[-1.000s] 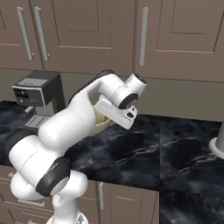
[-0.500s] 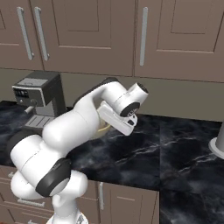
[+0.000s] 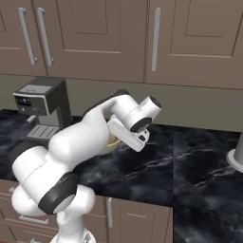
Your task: Place the cup inside the bowl on the dining table and move the bowl to any counter.
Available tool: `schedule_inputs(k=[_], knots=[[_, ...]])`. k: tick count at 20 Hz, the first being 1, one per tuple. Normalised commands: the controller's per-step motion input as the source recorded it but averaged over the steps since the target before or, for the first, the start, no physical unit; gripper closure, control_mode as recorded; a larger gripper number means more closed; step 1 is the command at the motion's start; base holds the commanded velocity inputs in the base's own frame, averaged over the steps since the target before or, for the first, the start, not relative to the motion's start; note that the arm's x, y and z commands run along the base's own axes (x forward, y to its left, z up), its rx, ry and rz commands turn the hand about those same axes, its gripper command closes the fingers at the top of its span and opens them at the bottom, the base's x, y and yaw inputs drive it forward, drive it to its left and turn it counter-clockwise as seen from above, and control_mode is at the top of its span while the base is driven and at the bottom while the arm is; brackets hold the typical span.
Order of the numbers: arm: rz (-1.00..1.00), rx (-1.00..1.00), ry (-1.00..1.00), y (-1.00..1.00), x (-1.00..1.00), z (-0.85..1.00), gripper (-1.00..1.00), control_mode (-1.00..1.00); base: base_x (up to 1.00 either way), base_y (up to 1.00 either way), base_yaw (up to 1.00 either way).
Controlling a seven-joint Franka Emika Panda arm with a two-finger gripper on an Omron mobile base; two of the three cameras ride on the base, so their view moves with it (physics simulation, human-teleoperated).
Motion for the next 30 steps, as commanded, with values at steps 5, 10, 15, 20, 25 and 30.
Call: schedule_inputs(k=[5,10,15,20,25,30], knots=[[-0.03,0.00,0.00,-0.11,0.03,-0.33,1.00,-1.00,0.00,0.00,0.00],[0.00,-0.02,-0.01,-0.03,0.00,-0.33,1.00,-1.00,0.00,0.00,0.00],[0.00,0.00,0.00,0.00,0.00,-0.10,1.00,-1.00,0.00,0.00,0.00],[0.00,-0.01,0.00,0.00,0.11,-0.06,1.00,-1.00,0.00,0.00,0.00],[0.00,-0.02,-0.01,0.00,0.26,-0.07,1.00,-1.00,0.00,0.00,0.00],[0.00,-0.01,0.00,0.00,0.27,-0.02,1.00,-1.00,0.00,0.00,0.00]])
